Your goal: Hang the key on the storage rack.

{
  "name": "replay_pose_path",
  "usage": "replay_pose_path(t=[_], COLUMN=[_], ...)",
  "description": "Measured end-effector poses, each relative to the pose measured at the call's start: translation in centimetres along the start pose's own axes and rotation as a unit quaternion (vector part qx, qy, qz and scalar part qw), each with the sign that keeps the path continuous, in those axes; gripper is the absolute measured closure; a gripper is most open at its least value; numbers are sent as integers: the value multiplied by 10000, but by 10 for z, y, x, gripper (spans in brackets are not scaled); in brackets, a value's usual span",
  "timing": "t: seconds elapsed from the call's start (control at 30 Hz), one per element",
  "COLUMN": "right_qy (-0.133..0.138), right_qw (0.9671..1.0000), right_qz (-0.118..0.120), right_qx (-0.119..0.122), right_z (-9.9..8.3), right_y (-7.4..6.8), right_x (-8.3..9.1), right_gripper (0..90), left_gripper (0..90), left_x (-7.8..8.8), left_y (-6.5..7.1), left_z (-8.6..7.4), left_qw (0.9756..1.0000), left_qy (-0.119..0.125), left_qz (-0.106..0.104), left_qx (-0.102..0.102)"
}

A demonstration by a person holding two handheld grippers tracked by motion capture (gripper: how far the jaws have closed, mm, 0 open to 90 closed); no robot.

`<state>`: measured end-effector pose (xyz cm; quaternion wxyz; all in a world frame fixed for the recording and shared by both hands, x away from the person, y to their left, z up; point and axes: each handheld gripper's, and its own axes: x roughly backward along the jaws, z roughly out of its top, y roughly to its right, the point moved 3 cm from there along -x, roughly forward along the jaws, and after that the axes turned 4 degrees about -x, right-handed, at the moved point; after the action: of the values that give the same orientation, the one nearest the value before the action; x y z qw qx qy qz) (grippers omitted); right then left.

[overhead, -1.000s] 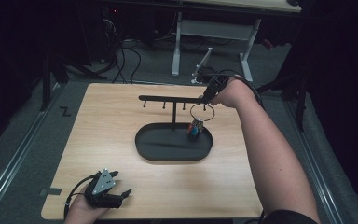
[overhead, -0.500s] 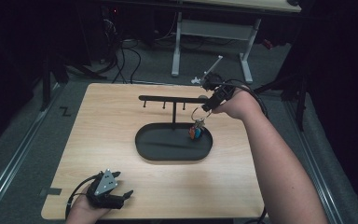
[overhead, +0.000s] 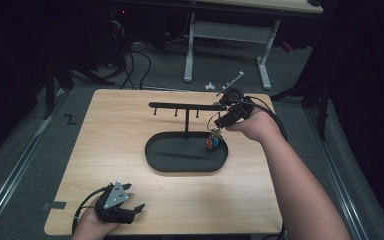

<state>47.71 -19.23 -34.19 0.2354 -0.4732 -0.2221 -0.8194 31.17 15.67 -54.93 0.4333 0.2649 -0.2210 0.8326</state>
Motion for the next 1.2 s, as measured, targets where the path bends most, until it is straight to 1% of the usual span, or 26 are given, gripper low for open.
replay_pose_path(t=[0.03,0.07,0.1,0.17,0.2,0.27,0.33,0.37,0.4,0.47,0.5,0.53,0.6,0.63,0.67,0.7,0.73,0.77,0.8,0.83,0.93,1.03,1.1,1.13,1.17,1.2], right_qy=[47,125,132,174,256,312,565,644,644,848,864,935,1020,1054,1165,1165,1214,1266,1266,1312,1415,1520,1609,1644,1693,2140], right_qw=[10000,9998,9997,9996,9992,9990,9973,9966,9966,9946,9937,9930,9912,9906,9893,9893,9886,9875,9875,9864,9844,9817,9787,9780,9762,9635], right_qz=[-28,-40,-26,-18,-34,-29,-3,4,4,-18,-32,-58,-82,-129,-282,-282,-197,-114,-114,-41,-40,-38,-54,-65,-133,-430], right_qx=[-4,-135,-195,-201,-316,-311,-464,-507,-507,-597,-711,-722,-839,-867,-836,-836,-864,-937,-937,-994,-1047,-1147,-1271,-1287,-1347,-1551], right_z=[-2,-7,-9,-12,-20,-22,-35,-39,-39,-51,-55,-60,-72,-77,-91,-91,-102,-109,-109,-116,-137,-159,-175,-180,-187,-208], right_y=[-1,-4,-5,-6,-8,-8,-9,-10,-10,-12,-13,-14,-17,-19,-25,-25,-29,-32,-32,-35,-46,-56,-63,-65,-69,-81], right_x=[-1,-3,-4,-5,-7,-8,-13,-14,-14,-18,-20,-23,-27,-30,-39,-39,-46,-51,-51,-56,-71,-85,-92,-94,-96,-93], right_gripper=[310,310,313,315,310,308,294,294,286,281,280,280,268,262,263,263,262,255,255,241,187,175,166,165,165,185], left_gripper=[184,181,181,180,179,178,177,176,176,171,169,166,166,167,165,165,165,164,164,164,154,148,147,147,147,141], left_x=[0,0,0,0,0,1,1,1,0,0,0,0,0,0,1,1,2,2,2,3,4,4,4,4,3,3], left_y=[0,0,0,0,-1,-1,-1,-2,-2,-2,-3,-3,-5,-6,-7,-7,-8,-9,-9,-10,-11,-13,-13,-13,-13,-14], left_z=[0,0,0,0,0,-1,-1,-1,-1,-1,0,0,0,0,0,0,0,0,0,0,0,0,1,2,4,8], left_qw=[10000,10000,10000,10000,10000,10000,9999,9999,9999,9998,9998,9997,9996,9996,9996,9996,9995,9994,9994,9993,9986,9982,9980,9979,9977,9966], left_qy=[-5,5,11,27,33,18,34,34,24,7,-4,6,-13,-13,-23,-23,-1,26,26,50,164,237,286,323,376,524], left_qz=[6,20,27,43,51,65,79,82,85,110,100,120,103,64,36,36,72,103,103,115,266,280,285,288,290,154], left_qx=[6,17,22,41,59,66,90,98,100,136,171,215,258,266,288,288,296,320,320,352,415,470,477,477,475,609])
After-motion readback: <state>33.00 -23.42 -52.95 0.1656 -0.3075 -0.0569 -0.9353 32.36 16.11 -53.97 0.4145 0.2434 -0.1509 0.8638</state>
